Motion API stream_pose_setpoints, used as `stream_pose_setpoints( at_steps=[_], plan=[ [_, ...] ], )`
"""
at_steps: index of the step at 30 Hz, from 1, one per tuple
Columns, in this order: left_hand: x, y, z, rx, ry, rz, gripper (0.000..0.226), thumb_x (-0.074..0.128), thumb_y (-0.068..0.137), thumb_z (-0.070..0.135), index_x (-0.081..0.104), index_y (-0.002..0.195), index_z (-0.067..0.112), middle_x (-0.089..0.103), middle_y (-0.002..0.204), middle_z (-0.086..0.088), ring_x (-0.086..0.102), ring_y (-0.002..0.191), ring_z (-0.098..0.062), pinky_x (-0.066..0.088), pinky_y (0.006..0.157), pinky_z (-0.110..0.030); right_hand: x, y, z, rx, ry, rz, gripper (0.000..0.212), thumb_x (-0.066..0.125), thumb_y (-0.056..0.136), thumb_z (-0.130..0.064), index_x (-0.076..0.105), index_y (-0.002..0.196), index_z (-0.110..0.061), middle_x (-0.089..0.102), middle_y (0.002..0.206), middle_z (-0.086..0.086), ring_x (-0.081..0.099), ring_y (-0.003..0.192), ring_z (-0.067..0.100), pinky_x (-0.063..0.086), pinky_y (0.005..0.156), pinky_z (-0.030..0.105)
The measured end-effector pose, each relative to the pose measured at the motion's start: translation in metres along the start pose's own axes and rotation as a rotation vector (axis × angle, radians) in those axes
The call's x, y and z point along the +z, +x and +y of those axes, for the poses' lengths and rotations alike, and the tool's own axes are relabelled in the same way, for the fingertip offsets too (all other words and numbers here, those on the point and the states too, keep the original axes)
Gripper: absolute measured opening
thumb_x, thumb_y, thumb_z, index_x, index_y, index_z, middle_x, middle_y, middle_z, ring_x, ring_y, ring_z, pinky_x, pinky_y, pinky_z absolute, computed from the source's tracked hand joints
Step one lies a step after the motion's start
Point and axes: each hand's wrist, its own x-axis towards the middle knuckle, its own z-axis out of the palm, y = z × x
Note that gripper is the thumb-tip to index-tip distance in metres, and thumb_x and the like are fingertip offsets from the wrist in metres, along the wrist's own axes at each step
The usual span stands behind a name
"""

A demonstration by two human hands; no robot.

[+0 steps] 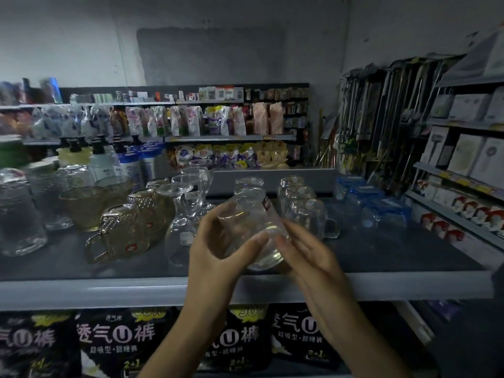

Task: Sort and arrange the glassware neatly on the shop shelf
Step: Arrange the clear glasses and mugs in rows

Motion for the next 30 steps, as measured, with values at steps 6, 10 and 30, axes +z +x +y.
stream_pose_setpoints(
  at_steps=[6, 10, 30],
  plan=[
    [0.023, -0.018, -0.01, -0.051, -0.084, 0.068, 0.074, 0.087, 0.067, 0.03, 0.06, 0.134, 0.016, 0.074, 0.122, -0.006, 0.071, 0.115, -0.025, 0.056, 0.092, -0.039, 0.001, -0.012, 0.016, 0.074, 0.365, 0.019, 0.043, 0.064, 0.098, -0.028, 0.06, 0.14, -0.016, 0.066, 0.136, 0.012, 0.06, 0.13, 0.034, 0.044, 0.108, 0.051],
    [0.028, -0.035, -0.011, -0.075, 0.075, 0.069, 0.063, 0.088, 0.077, 0.025, 0.059, 0.133, 0.021, 0.076, 0.118, 0.001, 0.072, 0.113, -0.018, 0.058, 0.087, -0.025, -0.011, -0.024, 0.024, 0.127, 0.455, 0.01, 0.041, 0.067, 0.097, -0.023, 0.062, 0.135, -0.011, 0.067, 0.133, 0.017, 0.06, 0.128, 0.039, 0.045, 0.108, 0.053],
    [-0.009, 0.003, -0.014, 0.142, 0.883, -0.1, 0.065, 0.084, 0.074, 0.052, 0.055, 0.123, 0.02, 0.066, 0.109, 0.014, 0.064, 0.098, -0.003, 0.056, 0.088, -0.038, -0.034, 0.041, -0.028, -0.334, -0.442, -0.026, 0.08, 0.096, 0.063, -0.035, 0.058, 0.131, -0.016, 0.066, 0.127, -0.003, 0.064, 0.118, 0.008, 0.054, 0.1, 0.027]
  ],
)
